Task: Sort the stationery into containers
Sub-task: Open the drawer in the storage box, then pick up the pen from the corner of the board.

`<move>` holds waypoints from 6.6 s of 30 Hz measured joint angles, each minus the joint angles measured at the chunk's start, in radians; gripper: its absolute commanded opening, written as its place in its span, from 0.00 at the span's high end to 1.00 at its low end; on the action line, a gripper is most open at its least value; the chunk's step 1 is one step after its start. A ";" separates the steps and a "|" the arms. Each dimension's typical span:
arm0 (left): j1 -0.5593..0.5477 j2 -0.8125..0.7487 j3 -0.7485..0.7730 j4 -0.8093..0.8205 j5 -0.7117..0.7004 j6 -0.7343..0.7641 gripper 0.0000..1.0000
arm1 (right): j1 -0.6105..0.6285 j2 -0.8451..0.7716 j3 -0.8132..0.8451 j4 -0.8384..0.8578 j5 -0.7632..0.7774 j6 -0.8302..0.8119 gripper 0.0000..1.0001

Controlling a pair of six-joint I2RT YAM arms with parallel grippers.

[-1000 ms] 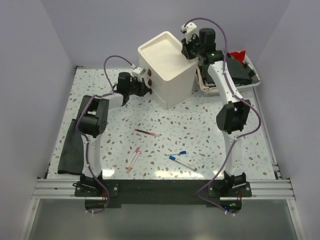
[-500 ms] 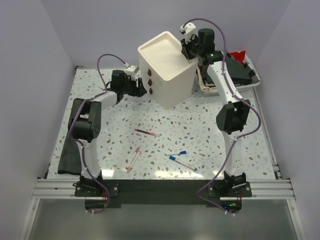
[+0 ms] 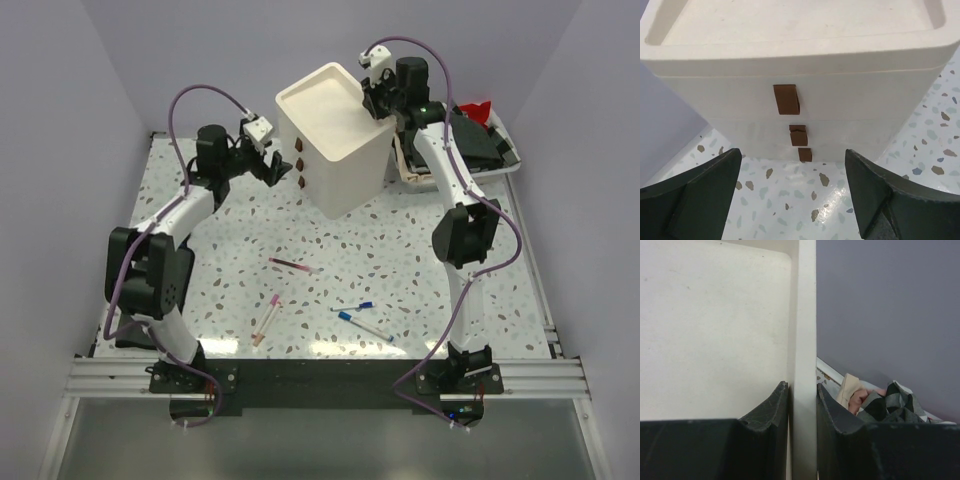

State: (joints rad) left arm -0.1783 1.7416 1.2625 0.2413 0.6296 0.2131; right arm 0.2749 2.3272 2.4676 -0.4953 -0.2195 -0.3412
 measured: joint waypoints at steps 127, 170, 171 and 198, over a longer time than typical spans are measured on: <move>0.172 -0.980 -0.509 -0.550 -0.406 0.019 0.00 | 0.141 -0.910 -1.009 -0.187 -0.094 -0.139 0.09; 0.230 -0.877 -0.519 -0.603 -0.500 -0.011 0.00 | -0.459 -0.620 -1.439 -0.074 0.116 -0.362 0.46; 0.233 -0.869 -0.513 -0.603 -0.499 -0.011 0.00 | -0.467 -0.603 -1.423 -0.082 0.101 -0.379 0.47; 0.284 -0.852 -0.515 -0.539 -0.394 0.005 0.00 | -0.472 -0.861 -1.255 -0.584 -0.229 -0.612 1.00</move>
State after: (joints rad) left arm 0.1055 0.8898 0.7479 -0.2977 0.2356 0.2176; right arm -0.1970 1.4666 1.2121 -1.0798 -0.4488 -0.9527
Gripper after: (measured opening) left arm 0.997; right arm 0.099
